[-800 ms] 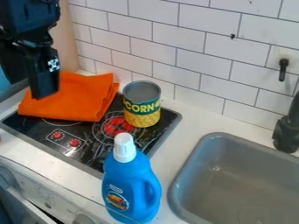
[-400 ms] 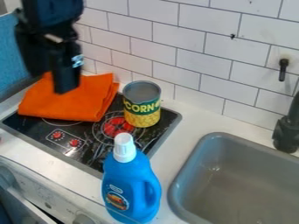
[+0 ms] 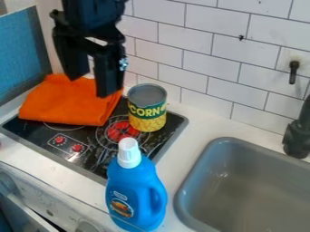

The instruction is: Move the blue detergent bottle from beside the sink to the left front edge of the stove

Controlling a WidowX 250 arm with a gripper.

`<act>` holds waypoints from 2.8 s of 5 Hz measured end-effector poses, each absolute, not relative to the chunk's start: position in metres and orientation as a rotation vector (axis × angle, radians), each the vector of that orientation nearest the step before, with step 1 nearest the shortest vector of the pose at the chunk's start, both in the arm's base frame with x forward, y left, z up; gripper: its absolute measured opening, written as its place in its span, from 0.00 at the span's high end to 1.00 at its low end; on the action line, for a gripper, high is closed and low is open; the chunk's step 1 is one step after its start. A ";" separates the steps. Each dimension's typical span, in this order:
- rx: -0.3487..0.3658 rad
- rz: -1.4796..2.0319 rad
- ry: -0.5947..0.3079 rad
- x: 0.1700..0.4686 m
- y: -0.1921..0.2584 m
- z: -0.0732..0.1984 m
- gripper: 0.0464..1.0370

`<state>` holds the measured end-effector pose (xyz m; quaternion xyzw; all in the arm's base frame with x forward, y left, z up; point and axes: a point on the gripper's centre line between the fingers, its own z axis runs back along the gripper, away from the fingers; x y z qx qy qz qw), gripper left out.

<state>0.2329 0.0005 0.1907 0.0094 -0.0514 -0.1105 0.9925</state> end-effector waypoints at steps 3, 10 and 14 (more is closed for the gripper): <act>-0.005 -0.230 -0.061 0.215 -0.044 0.179 0.04; -0.023 -0.188 0.062 0.209 -0.067 0.129 0.35; 0.001 -0.278 -0.054 0.196 -0.040 0.206 0.55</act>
